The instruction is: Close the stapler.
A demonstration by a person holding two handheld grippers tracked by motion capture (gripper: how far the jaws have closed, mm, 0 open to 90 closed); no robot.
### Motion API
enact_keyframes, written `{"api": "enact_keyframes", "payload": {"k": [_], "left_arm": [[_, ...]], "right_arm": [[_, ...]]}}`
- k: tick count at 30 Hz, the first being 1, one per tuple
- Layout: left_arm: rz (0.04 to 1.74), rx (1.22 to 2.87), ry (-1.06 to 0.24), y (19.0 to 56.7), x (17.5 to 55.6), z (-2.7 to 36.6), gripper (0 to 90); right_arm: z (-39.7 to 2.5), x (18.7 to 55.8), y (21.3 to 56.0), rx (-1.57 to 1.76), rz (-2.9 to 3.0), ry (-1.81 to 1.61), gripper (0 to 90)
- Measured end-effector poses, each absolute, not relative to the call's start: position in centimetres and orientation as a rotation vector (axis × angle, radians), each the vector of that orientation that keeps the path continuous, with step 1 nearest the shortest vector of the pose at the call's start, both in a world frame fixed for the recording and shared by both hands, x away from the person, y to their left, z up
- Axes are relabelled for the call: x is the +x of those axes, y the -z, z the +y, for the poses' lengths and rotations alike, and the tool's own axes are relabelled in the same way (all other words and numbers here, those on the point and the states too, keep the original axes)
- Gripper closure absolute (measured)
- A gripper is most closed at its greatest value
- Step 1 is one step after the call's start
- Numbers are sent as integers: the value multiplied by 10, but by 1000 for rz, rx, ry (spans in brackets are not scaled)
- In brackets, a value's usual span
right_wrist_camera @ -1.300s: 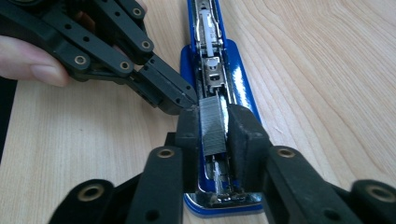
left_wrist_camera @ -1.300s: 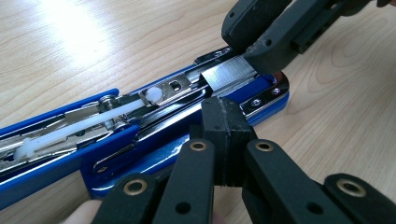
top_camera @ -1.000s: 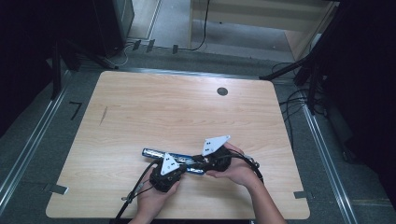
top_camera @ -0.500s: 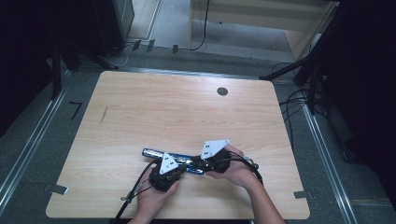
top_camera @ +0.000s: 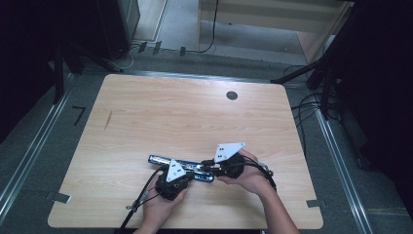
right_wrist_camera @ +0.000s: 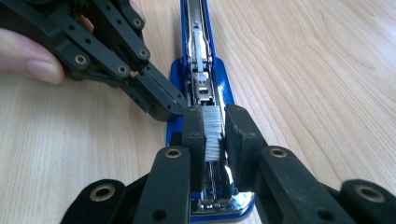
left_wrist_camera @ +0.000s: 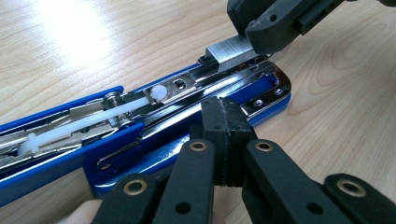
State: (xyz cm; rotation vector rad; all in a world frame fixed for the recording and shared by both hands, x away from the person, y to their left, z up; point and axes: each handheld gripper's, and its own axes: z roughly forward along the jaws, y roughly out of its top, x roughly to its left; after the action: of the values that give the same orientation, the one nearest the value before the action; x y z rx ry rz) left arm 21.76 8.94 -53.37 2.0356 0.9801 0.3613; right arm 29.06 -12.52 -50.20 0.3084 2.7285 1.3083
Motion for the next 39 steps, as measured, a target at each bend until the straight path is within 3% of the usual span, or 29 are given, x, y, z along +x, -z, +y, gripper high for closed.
{"api": "enact_keyframes", "payload": {"k": [26, 31, 39], "left_arm": [[981, 2034, -358, 534, 218, 90, 900], [983, 2030, -356, 534, 218, 89, 900], [981, 2033, -355, 534, 218, 90, 900]], "right_arm": [[-122, 292, 503, 340, 2783, -1292, 759], [-122, 294, 500, 382, 2754, -1345, 810], [-116, 292, 506, 363, 2803, -1320, 777]]}}
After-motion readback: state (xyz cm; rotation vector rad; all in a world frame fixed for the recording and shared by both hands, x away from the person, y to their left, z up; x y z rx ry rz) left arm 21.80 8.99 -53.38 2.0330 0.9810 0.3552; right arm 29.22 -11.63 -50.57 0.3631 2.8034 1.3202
